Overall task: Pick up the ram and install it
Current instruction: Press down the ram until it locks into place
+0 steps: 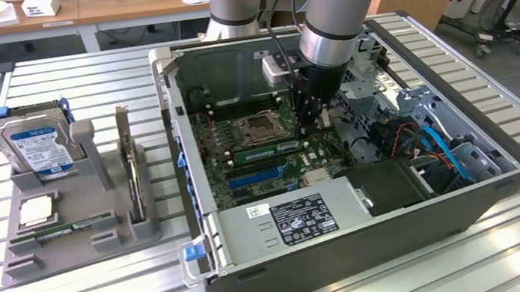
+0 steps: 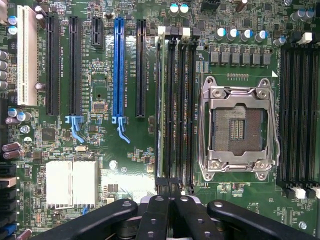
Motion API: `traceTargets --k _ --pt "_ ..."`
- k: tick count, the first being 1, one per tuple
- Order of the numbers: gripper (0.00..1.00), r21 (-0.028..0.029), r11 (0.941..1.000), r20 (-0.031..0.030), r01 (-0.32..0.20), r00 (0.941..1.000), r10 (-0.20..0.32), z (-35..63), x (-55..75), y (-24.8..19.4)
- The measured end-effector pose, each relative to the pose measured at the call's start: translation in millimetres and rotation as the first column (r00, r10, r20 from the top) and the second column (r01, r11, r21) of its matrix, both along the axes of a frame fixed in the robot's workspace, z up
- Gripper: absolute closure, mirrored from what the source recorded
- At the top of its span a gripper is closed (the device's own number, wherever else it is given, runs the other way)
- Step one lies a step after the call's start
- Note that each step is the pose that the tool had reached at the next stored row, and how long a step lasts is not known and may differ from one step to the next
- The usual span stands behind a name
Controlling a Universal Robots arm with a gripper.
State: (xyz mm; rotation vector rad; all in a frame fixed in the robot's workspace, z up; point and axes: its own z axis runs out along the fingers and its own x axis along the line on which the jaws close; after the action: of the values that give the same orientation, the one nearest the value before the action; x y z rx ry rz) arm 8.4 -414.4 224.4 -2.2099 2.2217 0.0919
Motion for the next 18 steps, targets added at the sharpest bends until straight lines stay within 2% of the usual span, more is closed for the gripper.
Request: traceTargets --k 18 --pt "0.90 0.0000 1.0000 0.0000 0.000 1.0000 0.000 -0.9 0.0 0.0"
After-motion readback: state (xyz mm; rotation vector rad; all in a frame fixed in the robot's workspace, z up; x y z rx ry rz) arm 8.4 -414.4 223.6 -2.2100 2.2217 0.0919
